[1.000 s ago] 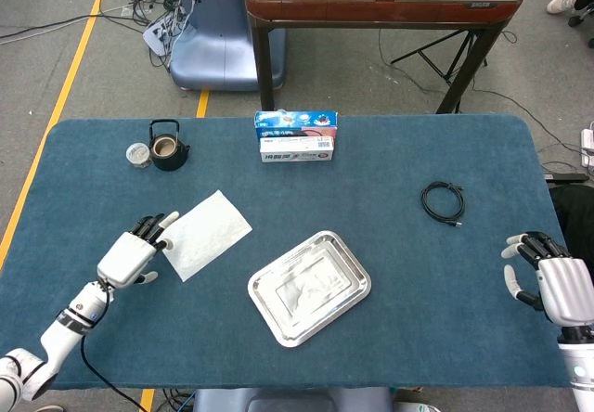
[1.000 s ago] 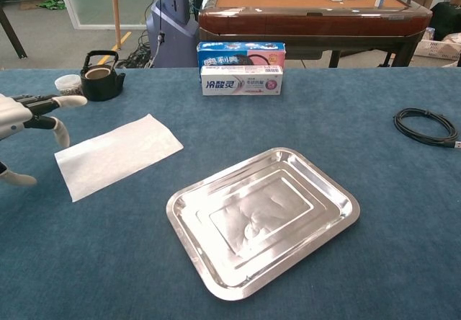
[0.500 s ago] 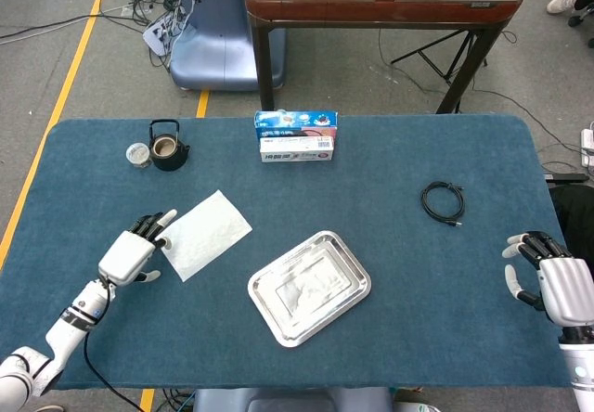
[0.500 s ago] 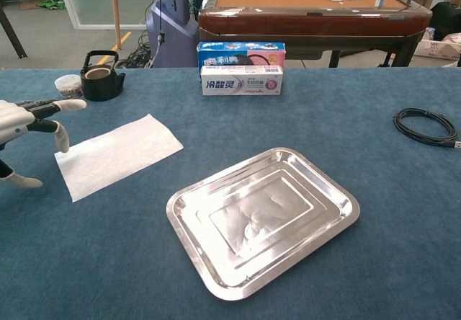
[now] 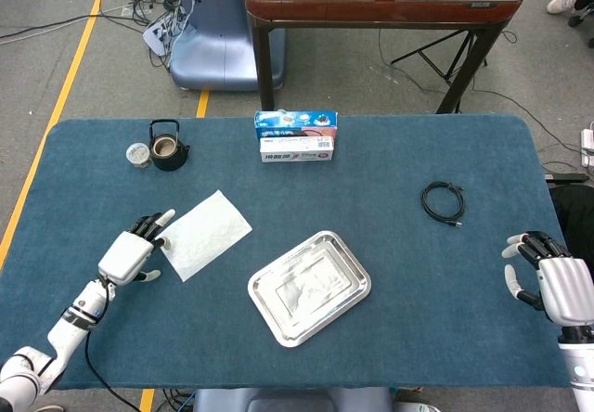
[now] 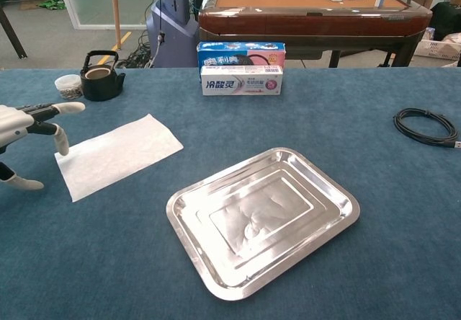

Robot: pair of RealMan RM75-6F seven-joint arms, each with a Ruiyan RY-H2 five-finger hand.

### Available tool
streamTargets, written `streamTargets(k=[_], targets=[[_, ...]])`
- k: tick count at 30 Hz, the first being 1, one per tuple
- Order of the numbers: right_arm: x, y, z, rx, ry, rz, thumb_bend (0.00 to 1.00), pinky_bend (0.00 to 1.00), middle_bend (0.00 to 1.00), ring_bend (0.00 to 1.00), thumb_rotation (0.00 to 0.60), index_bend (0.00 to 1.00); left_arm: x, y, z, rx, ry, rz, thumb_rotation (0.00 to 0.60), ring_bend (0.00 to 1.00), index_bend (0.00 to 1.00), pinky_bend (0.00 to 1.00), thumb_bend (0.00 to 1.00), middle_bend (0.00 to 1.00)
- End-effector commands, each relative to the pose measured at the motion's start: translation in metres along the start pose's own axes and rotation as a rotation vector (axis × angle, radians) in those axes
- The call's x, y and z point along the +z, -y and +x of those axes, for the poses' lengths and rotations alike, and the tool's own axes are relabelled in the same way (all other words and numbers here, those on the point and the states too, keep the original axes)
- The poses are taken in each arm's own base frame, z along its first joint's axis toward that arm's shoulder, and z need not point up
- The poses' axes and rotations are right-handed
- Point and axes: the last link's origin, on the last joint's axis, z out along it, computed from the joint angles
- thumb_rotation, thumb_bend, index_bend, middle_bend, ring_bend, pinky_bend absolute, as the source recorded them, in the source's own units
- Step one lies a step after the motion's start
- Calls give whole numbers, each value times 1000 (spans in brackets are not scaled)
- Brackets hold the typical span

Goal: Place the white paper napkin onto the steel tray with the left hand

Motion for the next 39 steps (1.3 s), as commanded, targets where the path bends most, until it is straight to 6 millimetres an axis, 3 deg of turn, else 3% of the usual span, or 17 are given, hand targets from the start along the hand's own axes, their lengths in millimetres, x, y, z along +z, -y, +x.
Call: streamTargets(k=[1,35,39], targets=[[0,0,0,0,1,0,482,379,354,223,600,461,2,-1,0,-3,-1,0,600,0,441,101,76,0],[2,-3,0,2,1,-14,482,379,354,222,600,461,19,-12,-12,-96,5,10,600,0,467,101,79,0],[2,-3,0,4,0,-13,482,379,354,223,600,461,20,-14,-11,-102,-2,9,600,0,475,101,158,0]])
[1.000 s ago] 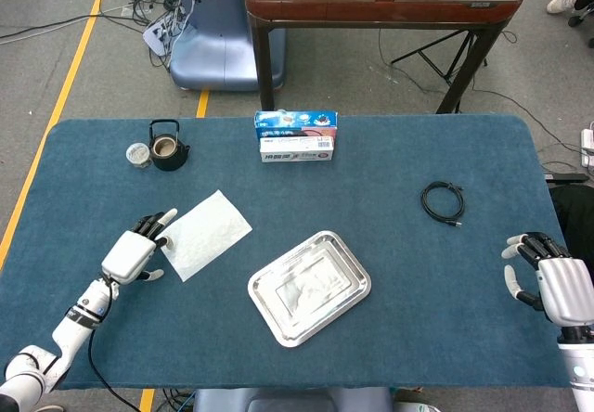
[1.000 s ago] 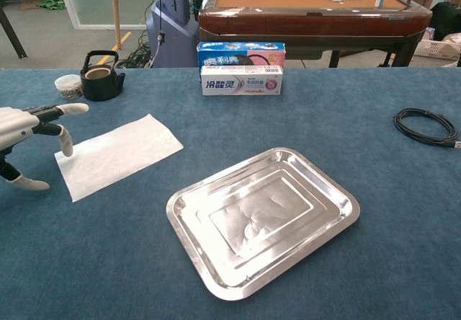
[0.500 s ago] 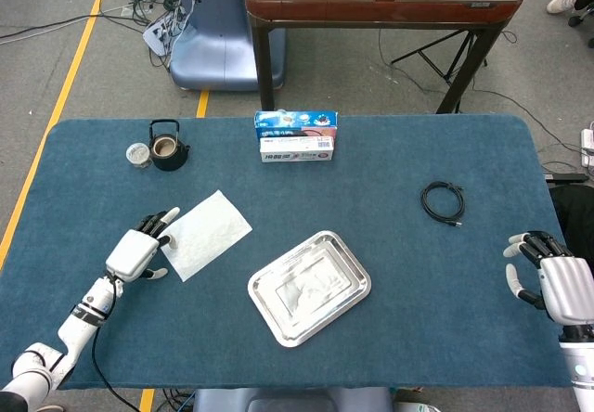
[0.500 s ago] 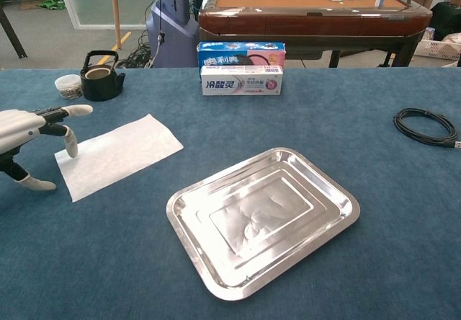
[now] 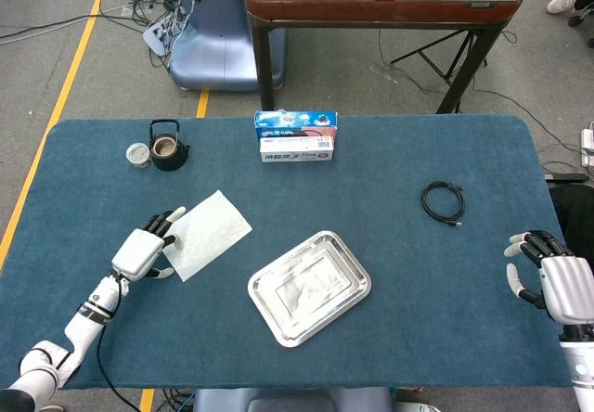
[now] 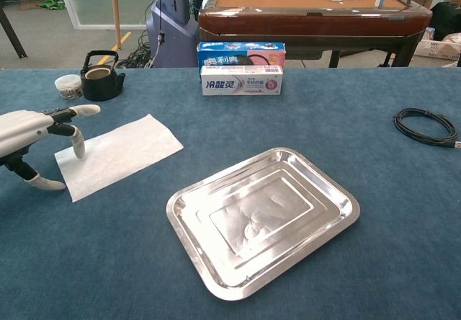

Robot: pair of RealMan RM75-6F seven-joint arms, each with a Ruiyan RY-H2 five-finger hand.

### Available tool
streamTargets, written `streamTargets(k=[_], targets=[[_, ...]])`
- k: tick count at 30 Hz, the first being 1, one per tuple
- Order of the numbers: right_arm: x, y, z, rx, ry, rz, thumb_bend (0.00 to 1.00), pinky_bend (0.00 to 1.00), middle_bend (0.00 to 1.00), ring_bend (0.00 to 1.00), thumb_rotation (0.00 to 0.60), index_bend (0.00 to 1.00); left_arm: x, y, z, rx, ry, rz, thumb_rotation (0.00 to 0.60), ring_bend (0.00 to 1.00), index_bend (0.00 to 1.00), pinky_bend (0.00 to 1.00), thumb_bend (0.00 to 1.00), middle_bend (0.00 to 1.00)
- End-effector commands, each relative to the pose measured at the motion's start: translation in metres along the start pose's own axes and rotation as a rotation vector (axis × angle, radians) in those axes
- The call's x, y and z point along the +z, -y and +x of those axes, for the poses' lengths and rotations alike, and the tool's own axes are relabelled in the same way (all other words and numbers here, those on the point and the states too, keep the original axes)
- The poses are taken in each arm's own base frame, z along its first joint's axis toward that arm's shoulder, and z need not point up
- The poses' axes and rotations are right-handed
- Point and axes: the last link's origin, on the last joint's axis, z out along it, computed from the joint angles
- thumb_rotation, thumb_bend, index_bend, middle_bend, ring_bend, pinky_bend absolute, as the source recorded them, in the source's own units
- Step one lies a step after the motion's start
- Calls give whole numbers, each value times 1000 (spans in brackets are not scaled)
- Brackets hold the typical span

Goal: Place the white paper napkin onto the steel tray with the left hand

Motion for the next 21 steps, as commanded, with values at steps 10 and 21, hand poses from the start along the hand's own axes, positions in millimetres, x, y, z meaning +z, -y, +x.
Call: streamTargets(k=[10,21], targets=[[-1,0,2,3,-5,2,483,379,354,223,600,461,0,-4,-2,-15,-1,-1,600,0,484,101,330,0],[-1,1,2,3,-4,3,483,379,354,223,600,461,-3,-4,1,-31,-14,1,600,0,487,101,392,0]])
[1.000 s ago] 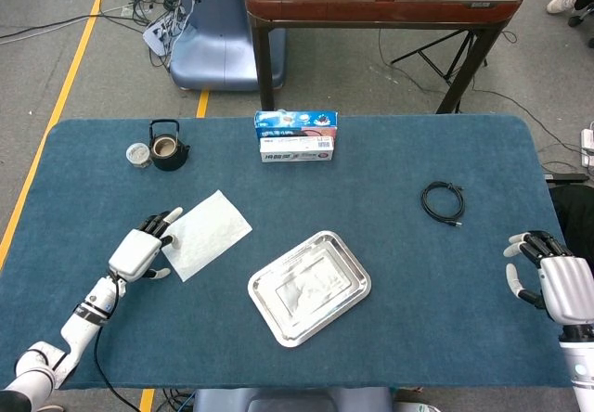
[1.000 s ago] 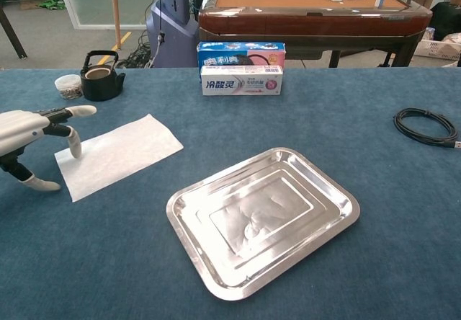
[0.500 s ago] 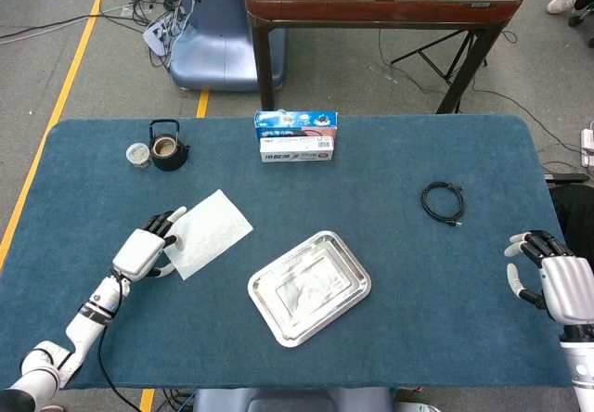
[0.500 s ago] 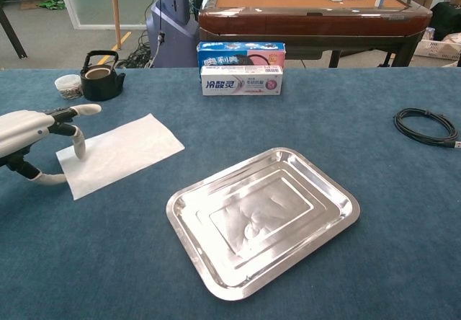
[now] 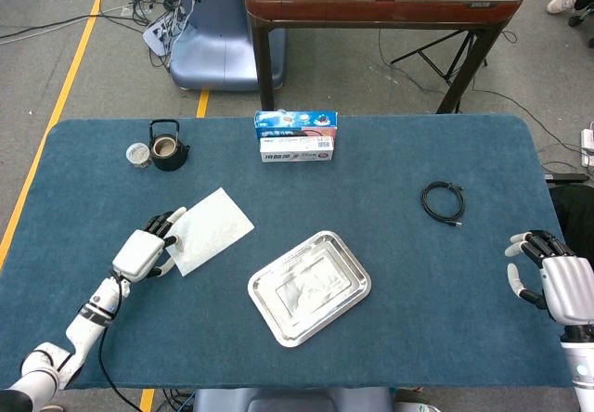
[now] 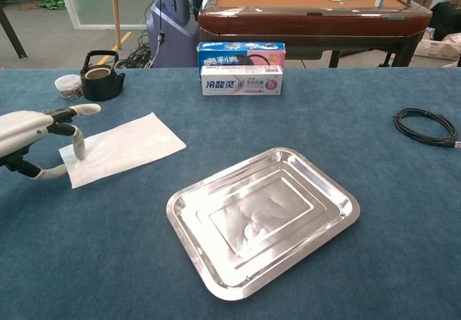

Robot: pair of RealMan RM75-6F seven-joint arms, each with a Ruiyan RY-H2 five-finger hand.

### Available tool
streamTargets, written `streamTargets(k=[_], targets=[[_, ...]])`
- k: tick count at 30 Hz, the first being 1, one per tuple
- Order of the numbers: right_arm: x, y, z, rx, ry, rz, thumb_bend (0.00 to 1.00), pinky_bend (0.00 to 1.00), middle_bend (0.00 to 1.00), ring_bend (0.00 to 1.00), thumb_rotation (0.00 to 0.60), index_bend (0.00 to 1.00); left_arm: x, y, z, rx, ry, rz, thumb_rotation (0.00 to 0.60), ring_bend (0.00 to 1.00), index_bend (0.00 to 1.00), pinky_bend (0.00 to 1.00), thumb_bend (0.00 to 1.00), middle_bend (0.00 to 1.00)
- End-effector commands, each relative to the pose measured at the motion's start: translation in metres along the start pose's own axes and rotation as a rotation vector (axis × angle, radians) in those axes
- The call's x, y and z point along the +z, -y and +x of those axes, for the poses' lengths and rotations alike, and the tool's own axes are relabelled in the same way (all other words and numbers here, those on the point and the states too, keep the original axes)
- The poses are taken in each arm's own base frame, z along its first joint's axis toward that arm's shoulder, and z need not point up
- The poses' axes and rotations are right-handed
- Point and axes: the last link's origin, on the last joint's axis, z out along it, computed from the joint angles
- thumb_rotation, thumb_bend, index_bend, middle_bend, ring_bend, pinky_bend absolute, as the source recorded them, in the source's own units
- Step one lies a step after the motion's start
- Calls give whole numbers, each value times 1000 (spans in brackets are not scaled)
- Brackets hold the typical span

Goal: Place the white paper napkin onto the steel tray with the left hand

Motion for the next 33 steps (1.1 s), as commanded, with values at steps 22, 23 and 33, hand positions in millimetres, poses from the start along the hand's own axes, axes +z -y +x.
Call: streamTargets(k=[22,23,33], targets=[[-5,6,2,5,-6,29,482,379,354,222,600,461,-15,-27,29,-79,-128,-100,600,0,587,101,500,0],[-5,6,2,4,-6,30,482,379,354,222,600,461,-17,-31,33,-94,-133,-110,600,0,595,101,517,0],[-7,8,3,5,-9,37,483,379,354,223,600,461,-30,-79,64,-264,-184,-186,600,0,633,101,581,0]])
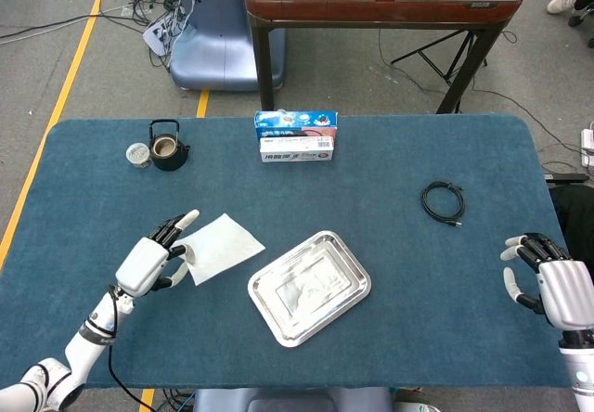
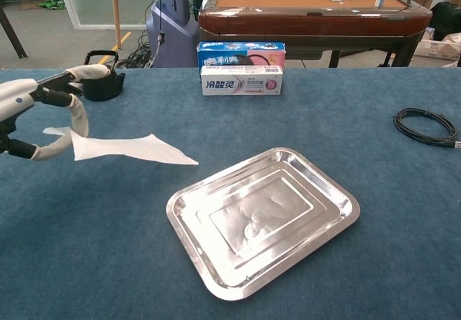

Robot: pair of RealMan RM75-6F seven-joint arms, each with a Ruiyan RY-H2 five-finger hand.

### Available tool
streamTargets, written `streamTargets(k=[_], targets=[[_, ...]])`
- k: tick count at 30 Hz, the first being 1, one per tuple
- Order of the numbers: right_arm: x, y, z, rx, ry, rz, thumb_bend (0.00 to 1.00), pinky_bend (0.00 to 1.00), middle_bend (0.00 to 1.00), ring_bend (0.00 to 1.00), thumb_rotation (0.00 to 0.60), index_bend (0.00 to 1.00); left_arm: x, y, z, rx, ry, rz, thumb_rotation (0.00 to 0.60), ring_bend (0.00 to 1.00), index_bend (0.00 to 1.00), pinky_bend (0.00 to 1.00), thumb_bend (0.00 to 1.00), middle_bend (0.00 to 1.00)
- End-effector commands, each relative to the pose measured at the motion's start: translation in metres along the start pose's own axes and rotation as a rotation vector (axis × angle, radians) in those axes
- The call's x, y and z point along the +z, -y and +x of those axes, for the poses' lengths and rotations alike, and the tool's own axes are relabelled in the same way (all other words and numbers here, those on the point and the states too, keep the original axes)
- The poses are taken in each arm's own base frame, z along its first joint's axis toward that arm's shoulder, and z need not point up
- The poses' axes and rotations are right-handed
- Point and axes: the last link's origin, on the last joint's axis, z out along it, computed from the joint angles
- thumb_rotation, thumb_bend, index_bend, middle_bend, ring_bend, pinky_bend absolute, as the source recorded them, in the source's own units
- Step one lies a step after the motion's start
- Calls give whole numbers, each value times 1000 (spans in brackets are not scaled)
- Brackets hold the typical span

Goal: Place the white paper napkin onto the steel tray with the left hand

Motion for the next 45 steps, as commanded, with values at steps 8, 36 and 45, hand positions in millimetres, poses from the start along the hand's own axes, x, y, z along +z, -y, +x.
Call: streamTargets(k=[8,36,45], targets=[[0,0,1,2,-2,2,482,379,354,223,600,461,-14,-64,18,-121,-18,-83,600,0,638,103,584,1],[0,-3,5,9,-10,-12,483,379,354,223,600,461,-21,-109,-29,-130,67,-164,600,0,639,108,584,2],[0,-8,13,5,-33,-30,483,379,354,222,600,461,1,-112,-40,-100,61,-139,600,0,637,108,584,1]])
